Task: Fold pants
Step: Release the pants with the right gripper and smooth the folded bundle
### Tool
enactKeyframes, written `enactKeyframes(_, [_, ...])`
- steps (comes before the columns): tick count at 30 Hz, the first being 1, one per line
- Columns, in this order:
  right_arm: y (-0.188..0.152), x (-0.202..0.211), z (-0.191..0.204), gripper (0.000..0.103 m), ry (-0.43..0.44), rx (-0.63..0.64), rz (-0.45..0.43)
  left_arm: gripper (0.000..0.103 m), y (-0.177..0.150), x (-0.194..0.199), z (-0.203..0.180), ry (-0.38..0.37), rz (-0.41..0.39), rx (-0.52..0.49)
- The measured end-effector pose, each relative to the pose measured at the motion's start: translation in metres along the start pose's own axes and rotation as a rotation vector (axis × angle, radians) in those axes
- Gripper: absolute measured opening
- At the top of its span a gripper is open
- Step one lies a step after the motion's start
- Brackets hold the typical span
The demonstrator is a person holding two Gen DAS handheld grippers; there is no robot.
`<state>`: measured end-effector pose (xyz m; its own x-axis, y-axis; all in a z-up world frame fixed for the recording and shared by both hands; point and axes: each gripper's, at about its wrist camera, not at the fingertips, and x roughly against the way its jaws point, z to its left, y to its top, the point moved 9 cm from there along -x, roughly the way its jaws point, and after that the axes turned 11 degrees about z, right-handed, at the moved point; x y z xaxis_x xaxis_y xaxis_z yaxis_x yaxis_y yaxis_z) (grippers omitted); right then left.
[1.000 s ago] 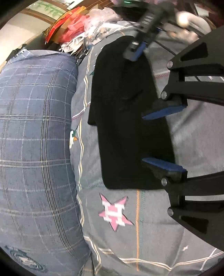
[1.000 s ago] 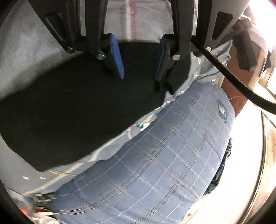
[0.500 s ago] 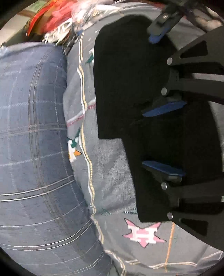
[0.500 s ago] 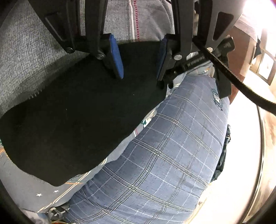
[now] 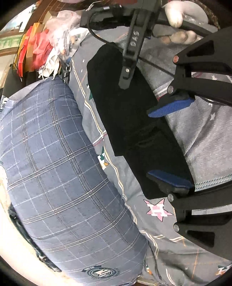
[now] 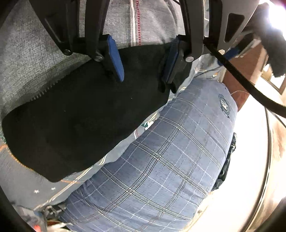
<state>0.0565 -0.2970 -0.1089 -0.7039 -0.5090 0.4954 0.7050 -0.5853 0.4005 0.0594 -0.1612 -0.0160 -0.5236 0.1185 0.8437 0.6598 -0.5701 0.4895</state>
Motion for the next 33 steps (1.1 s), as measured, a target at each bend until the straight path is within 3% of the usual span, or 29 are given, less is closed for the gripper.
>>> enactKeyframes(11, [-0.002, 0.008, 0.004, 0.052, -0.089, 0.077, -0.041, 0.061, -0.005, 0.031, -0.005, 0.020, -0.028, -0.009])
enactKeyframes(33, [-0.002, 0.021, -0.006, 0.055, -0.081, 0.050, -0.059, 0.062, 0.002, 0.014, -0.020, 0.011, -0.002, -0.039])
